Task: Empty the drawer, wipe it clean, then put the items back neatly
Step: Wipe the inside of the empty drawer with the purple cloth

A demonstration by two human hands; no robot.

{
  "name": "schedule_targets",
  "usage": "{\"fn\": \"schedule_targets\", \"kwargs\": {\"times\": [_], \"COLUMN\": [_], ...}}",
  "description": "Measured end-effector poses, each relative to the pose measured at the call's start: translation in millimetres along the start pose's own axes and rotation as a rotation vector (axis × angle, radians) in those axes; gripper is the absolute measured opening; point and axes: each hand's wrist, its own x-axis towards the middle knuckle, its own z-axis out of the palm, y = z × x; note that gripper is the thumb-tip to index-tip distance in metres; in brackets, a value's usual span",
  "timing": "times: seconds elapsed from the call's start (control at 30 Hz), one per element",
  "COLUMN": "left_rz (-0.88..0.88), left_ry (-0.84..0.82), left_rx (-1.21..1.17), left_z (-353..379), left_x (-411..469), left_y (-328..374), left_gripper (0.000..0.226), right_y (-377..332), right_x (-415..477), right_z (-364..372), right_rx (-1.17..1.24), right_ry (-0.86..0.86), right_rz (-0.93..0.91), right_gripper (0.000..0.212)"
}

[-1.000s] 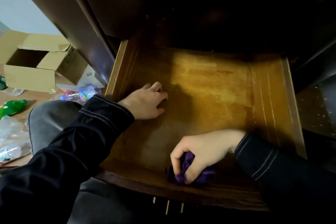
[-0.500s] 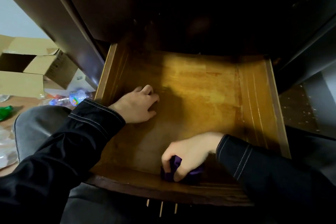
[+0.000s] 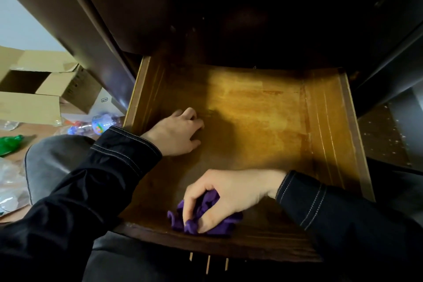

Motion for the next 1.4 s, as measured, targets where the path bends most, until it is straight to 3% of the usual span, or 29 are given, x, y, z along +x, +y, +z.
{"fn": "schedule_targets", "kwargs": {"times": [0.13,0.27,0.33,0.43,0.5,0.67,0.8,1.0,1.13,1.3,1.4], "left_rz": [-0.005,-0.002,-0.001,0.006,0.008,0.013,0.023,0.143,0.224,0.23,0.231], "left_ry": [0.002,0.0,0.007,0.011,0.007,0.013,0.025,0.077,0.042,0.055,0.05], "left_rx": [-0.011,-0.02,-0.02,-0.029,-0.037,-0.04,-0.016,-0.005,0.009,0.018,0.021], "left_z": [-2,1,2,2,3,5,6,9,11,12,13], "left_x": [0,0,0,1,2,3,3,0,-1,0,2], "left_y": [1,0,0,-1,-3,-6,-4,0,7,5,5], "left_gripper": [0.048,0.048,0.048,0.047,0.048,0.047,0.049,0.052,0.057,0.056,0.056], "right_y": [1,-8,-5,9,13,4,11,3,18,4,9], "right_x": [8,-13,-22,-24,-30,-55,-44,-49,-36,-52,-47], "right_z": [2,-8,-11,-6,-3,-16,-9,-17,-9,-22,-19], "right_rx": [-0.24,-0.09,-0.104,-0.37,-0.454,-0.209,-0.367,-0.14,-0.44,-0.096,-0.187], "right_ry": [0.021,-0.061,-0.061,-0.116,-0.133,-0.121,-0.112,-0.107,-0.158,-0.146,-0.147], "right_rz": [0.055,0.003,0.107,0.373,0.438,0.358,0.414,0.306,0.475,0.259,0.355], "right_gripper": [0.021,0.02,0.021,0.026,0.028,0.022,0.023,0.021,0.027,0.022,0.024]}}
